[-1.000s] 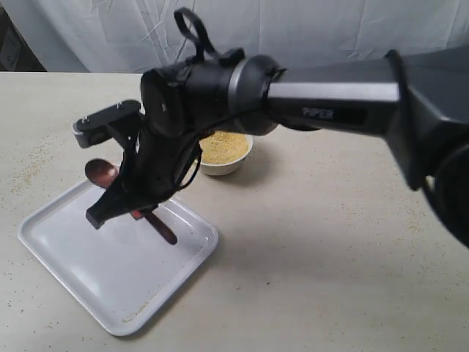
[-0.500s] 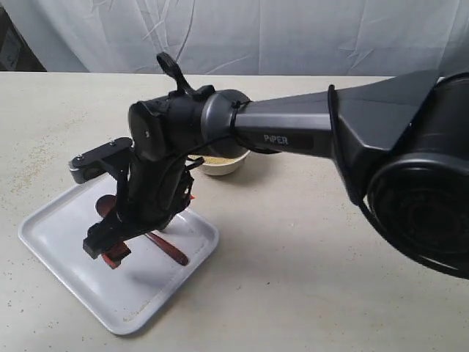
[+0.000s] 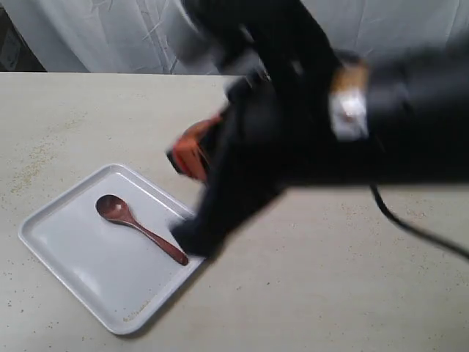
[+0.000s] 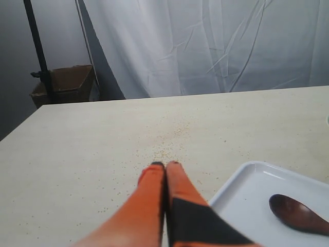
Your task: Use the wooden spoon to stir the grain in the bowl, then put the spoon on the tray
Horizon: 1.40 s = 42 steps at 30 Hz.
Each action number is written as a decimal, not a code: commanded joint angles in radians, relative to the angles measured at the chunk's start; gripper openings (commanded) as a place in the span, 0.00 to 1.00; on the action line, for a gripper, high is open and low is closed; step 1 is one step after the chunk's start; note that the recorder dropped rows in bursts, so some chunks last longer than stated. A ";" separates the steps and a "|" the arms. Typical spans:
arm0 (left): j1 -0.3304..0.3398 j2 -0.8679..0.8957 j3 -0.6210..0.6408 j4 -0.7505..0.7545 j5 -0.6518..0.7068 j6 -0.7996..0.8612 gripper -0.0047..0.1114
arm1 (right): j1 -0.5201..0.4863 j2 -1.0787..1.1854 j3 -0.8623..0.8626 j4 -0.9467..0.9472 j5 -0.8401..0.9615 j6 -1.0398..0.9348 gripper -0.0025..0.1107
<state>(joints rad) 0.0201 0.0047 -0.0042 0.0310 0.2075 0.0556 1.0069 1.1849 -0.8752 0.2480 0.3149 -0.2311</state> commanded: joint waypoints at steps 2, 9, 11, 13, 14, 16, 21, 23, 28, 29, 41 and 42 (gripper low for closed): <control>-0.005 -0.005 0.004 0.000 -0.007 -0.001 0.04 | 0.053 -0.330 0.670 0.082 -0.542 -0.001 0.12; -0.005 -0.005 0.004 0.000 -0.007 -0.001 0.04 | 0.039 -0.581 0.875 0.149 -0.642 -0.008 0.12; -0.005 -0.005 0.004 0.000 -0.007 -0.001 0.04 | -0.017 -0.665 0.875 0.133 -0.721 -0.008 0.12; -0.005 -0.005 0.004 0.000 -0.007 -0.001 0.04 | -0.097 -0.727 0.875 0.124 -0.783 -0.008 0.12; -0.005 -0.005 0.004 0.000 -0.007 -0.001 0.04 | -0.175 -0.768 0.875 0.122 -0.800 -0.008 0.12; -0.005 -0.005 0.004 0.000 -0.007 -0.001 0.04 | -0.311 -0.823 0.875 0.133 -0.763 0.037 0.12; -0.005 -0.005 0.004 0.000 -0.007 -0.001 0.04 | -0.686 -0.964 0.875 0.138 -0.469 0.088 0.12; -0.005 -0.005 0.004 0.000 -0.007 -0.001 0.04 | -0.804 -1.033 0.875 0.138 -0.358 0.088 0.12; -0.005 -0.005 0.004 0.000 -0.007 -0.001 0.04 | -0.940 -1.185 0.875 0.134 -0.122 0.088 0.12; -0.005 -0.005 0.004 0.000 -0.007 -0.001 0.04 | -0.948 -1.185 0.875 0.132 -0.086 0.088 0.12; -0.005 -0.005 0.004 0.004 -0.007 -0.001 0.04 | -0.947 -1.185 0.875 0.131 -0.032 0.090 0.12; -0.005 -0.005 0.004 0.004 -0.007 -0.001 0.04 | -0.947 -1.185 0.875 0.131 -0.032 0.090 0.12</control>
<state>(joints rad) 0.0201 0.0047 -0.0042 0.0319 0.2075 0.0556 0.0646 0.0073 -0.0021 0.3861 0.2798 -0.1402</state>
